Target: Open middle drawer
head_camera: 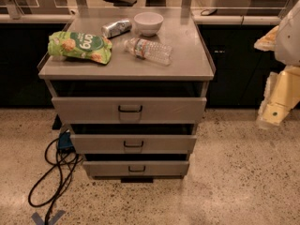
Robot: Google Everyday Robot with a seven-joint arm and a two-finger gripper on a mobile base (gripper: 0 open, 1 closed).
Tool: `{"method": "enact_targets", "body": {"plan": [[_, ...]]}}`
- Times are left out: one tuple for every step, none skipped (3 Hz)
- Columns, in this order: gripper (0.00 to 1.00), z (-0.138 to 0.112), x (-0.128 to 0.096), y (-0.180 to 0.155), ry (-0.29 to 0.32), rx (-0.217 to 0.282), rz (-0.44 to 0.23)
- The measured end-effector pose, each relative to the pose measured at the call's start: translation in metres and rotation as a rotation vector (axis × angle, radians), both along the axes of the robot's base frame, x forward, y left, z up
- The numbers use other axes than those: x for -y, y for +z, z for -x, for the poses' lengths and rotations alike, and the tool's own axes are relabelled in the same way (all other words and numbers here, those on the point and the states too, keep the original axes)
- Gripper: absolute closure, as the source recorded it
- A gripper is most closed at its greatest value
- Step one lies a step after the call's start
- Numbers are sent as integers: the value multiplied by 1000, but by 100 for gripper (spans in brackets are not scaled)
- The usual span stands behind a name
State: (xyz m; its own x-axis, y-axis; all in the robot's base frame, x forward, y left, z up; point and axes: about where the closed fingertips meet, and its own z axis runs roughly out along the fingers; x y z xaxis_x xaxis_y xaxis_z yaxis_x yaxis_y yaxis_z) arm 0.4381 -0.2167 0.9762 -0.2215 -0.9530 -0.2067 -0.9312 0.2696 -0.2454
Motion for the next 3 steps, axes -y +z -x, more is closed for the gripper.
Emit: {"method": "enact_targets", "body": {"plan": [[0,0,0,0,0,0,0],[0,1,1,-11,6,7,-24],[0,4,-3,-65,52,-14,-121]]}}
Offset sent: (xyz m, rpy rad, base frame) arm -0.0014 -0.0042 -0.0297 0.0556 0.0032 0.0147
